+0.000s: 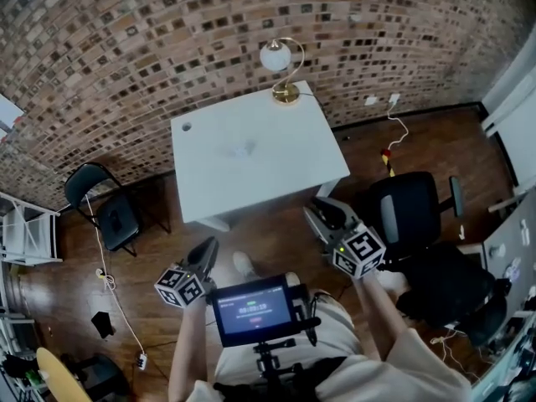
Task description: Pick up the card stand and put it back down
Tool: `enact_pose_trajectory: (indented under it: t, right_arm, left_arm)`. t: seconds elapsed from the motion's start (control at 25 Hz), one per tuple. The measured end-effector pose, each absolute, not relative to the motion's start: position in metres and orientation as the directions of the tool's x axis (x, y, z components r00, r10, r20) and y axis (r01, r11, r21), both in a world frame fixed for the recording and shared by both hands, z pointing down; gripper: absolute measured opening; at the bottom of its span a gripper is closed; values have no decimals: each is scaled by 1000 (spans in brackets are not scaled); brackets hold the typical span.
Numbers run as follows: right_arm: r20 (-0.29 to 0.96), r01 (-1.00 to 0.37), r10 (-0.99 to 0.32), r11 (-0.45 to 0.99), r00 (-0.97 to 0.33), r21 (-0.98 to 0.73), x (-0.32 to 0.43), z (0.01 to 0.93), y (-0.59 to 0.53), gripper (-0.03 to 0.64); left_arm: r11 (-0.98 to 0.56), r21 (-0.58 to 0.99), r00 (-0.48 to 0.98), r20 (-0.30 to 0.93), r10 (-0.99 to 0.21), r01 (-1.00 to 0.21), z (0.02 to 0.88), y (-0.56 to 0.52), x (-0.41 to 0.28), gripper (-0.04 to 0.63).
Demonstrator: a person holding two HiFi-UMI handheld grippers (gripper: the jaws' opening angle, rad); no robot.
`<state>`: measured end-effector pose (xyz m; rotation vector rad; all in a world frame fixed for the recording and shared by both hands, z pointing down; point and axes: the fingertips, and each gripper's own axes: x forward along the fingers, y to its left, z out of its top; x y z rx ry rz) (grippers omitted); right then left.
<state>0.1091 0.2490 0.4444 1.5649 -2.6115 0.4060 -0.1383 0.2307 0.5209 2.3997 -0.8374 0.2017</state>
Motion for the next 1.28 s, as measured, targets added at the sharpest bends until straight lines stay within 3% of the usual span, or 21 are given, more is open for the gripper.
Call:
enact_pose_trajectory:
  t: [0.44, 1.28]
  right_arm:
    - [195, -866, -845, 476, -498, -153, 128, 435, 287, 97]
    - [214, -921, -897, 367, -388, -132, 126, 446, 315, 94]
  left_arm:
    - [-611, 481, 773, 301, -559, -629, 512, 276, -129, 5]
    - [-671, 489, 829, 308, -466, -558, 524, 263, -125, 5]
